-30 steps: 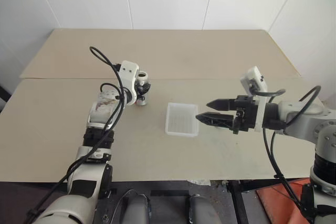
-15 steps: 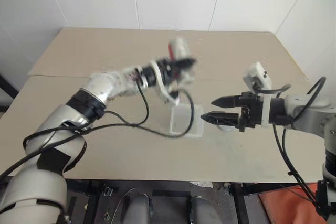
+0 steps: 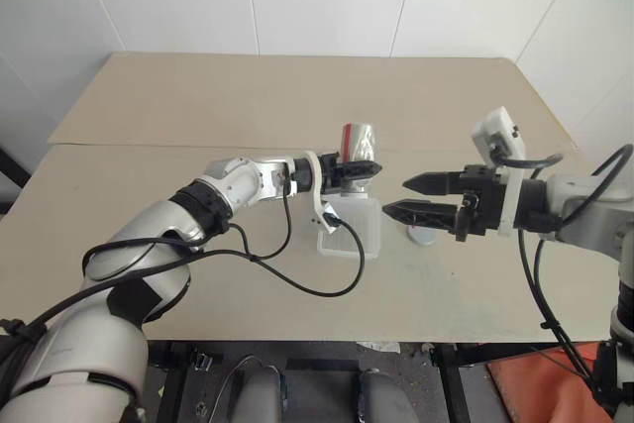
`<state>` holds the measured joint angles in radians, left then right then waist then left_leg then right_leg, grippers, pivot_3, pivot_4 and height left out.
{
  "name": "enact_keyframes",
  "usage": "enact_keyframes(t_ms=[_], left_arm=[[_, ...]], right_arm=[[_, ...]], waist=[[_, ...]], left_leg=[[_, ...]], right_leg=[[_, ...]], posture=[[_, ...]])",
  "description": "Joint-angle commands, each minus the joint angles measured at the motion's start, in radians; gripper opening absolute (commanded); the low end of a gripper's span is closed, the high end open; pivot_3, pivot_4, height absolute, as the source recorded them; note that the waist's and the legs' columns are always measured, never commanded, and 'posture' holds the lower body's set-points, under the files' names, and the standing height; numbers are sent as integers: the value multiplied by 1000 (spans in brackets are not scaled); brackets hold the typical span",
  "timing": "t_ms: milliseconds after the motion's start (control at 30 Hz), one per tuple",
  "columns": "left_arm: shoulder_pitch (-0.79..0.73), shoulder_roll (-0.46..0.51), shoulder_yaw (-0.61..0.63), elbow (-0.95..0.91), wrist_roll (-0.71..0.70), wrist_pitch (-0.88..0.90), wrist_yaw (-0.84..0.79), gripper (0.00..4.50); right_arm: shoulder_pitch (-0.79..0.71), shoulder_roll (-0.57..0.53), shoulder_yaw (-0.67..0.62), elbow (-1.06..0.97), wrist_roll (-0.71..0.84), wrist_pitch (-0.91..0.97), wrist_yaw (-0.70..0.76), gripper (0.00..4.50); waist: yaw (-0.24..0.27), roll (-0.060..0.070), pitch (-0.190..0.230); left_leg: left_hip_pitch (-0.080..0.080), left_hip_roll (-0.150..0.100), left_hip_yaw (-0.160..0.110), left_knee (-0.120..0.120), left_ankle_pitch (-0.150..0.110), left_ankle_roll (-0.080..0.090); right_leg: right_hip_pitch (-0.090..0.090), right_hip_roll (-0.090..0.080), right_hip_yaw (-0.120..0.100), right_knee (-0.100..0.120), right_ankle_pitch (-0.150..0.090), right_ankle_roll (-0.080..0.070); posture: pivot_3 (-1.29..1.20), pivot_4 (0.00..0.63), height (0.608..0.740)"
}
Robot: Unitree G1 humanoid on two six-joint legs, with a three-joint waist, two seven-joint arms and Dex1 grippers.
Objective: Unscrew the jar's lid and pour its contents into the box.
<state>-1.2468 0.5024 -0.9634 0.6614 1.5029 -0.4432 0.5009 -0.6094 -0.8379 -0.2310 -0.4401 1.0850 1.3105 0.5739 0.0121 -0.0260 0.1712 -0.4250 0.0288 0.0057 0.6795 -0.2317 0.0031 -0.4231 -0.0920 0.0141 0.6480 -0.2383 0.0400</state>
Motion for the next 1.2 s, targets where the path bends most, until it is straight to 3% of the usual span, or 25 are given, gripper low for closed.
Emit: enact_keyframes(t_ms=[33,167,333,600,767,833,1000,1067,1133,1200], left_arm=[[9,13,16,-87,26,59,38,1948],[115,50,22,-192,80,173,74,1948],[199,121,34,-297,113,183,4,1948],[130,53,121,-197,39,196,-28,1948],[137,52,187,-262,-57,160,-92,1948],[165,55,240,-294,-166,128,-166,1948],[290,26,450,-343,-630,98,-492,1948],[338,-29,558,-386,-840,217,-664,1948],[364,-127,715,-442,-1109,494,-861,1948],[362,-195,846,-463,-1288,739,-960,1948]], right_arm=[[-6,0,-33,-22,36,-16,-7,4444],[-3,6,-20,-33,46,-18,-16,4444],[-1,5,-22,-33,63,-22,-22,4444],[-3,3,-21,-30,63,-25,-20,4444],[-15,0,-13,-19,52,-34,-7,4444],[-17,1,-11,-15,49,-37,-1,4444],[-15,11,3,-11,45,-50,6,4444],[-13,12,7,-9,44,-57,7,4444],[-10,16,9,-6,41,-66,9,4444],[-9,23,10,-4,42,-74,5,4444]], waist=[[0,0,0],[-3,0,0],[-2,0,0],[9,0,0],[-1,0,0],[-3,0,0],[-9,0,0],[-9,0,0],[-4,0,0],[-2,0,0]], left_leg=[[0,0,0,0,0,0],[1,0,0,0,0,0],[1,1,0,0,0,0],[0,0,0,1,0,0],[0,0,0,0,0,0],[1,0,0,0,0,0],[2,1,0,0,0,0],[2,1,0,1,0,0],[1,1,0,1,0,0],[0,1,-1,2,0,0]], right_leg=[[0,0,0,0,0,0],[0,0,0,0,0,0],[0,0,0,1,0,0],[1,0,-1,0,0,0],[1,0,0,0,0,0],[0,0,0,0,0,0],[1,0,0,0,0,0],[1,0,0,0,0,0],[1,0,0,0,0,0],[2,0,-1,0,0,0]], posture=[[0,150,740],[0,150,740],[0,150,740],[0,150,740],[0,150,740],[0,150,740],[0,150,740],[0,150,740],[0,150,740],[0,150,740]])
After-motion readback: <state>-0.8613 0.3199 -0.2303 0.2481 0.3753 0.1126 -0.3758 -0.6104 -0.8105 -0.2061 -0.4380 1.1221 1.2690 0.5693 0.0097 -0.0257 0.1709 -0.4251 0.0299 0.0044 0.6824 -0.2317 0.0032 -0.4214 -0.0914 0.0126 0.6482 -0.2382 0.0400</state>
